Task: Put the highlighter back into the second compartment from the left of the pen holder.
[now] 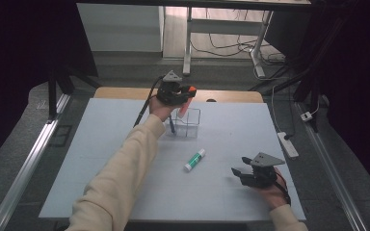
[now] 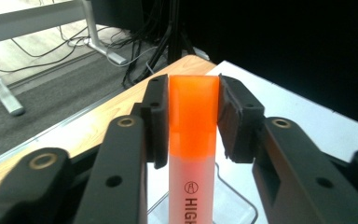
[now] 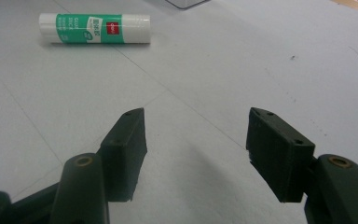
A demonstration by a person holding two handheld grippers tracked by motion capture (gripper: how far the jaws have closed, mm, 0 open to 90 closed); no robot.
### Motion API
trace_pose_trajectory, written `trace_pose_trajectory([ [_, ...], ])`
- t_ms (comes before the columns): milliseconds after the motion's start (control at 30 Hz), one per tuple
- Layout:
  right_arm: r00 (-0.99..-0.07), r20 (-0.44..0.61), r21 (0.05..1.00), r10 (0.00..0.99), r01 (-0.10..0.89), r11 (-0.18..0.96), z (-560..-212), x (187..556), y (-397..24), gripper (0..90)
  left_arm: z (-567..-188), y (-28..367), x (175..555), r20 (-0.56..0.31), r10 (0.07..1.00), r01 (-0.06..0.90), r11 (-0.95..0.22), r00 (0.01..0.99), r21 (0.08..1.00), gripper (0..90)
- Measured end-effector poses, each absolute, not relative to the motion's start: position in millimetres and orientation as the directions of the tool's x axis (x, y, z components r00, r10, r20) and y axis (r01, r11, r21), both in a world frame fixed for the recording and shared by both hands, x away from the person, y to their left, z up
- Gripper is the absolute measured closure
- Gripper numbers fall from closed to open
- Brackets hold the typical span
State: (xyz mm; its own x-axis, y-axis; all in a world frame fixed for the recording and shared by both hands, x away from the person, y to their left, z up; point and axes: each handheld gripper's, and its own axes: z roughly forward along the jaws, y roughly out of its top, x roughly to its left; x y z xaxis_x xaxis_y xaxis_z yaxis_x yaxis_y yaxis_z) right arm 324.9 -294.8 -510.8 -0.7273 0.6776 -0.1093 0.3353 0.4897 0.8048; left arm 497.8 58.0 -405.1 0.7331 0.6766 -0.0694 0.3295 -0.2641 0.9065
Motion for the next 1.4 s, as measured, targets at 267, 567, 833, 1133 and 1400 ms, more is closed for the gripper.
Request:
trace_pose_trajectory([
  [267, -0.727, -0.110, 0.806, 0.678, 0.334, 0.489, -511, 325, -294, 37.3, -407, 68, 487, -0.070, 0.670, 0.353, -0.296, 0.739, 0.888, 40.9],
  [567, -0.728, -0.116, 0.804, 0.676, 0.330, 0.494, -511, 324, -294, 37.3, -409, 86, 474, -0.093, 0.665, 0.381, -0.302, 0.741, 0.874, 40.9],
  [833, -0.727, -0.116, 0.804, 0.677, 0.331, 0.493, -511, 324, -293, 37.2, -411, 93, 461, -0.103, 0.641, 0.398, -0.336, 0.761, 0.854, 40.8],
  [1133, -0.723, -0.117, 0.810, 0.681, 0.328, 0.487, -509, 322, -296, 37.0, -413, 99, 439, -0.107, 0.623, 0.411, -0.369, 0.775, 0.833, 40.6],
  [1400, -0.729, -0.121, 0.814, 0.673, 0.315, 0.488, -508, 318, -297, 36.5, -420, 101, 419, -0.115, 0.591, 0.417, -0.405, 0.798, 0.814, 40.1],
])
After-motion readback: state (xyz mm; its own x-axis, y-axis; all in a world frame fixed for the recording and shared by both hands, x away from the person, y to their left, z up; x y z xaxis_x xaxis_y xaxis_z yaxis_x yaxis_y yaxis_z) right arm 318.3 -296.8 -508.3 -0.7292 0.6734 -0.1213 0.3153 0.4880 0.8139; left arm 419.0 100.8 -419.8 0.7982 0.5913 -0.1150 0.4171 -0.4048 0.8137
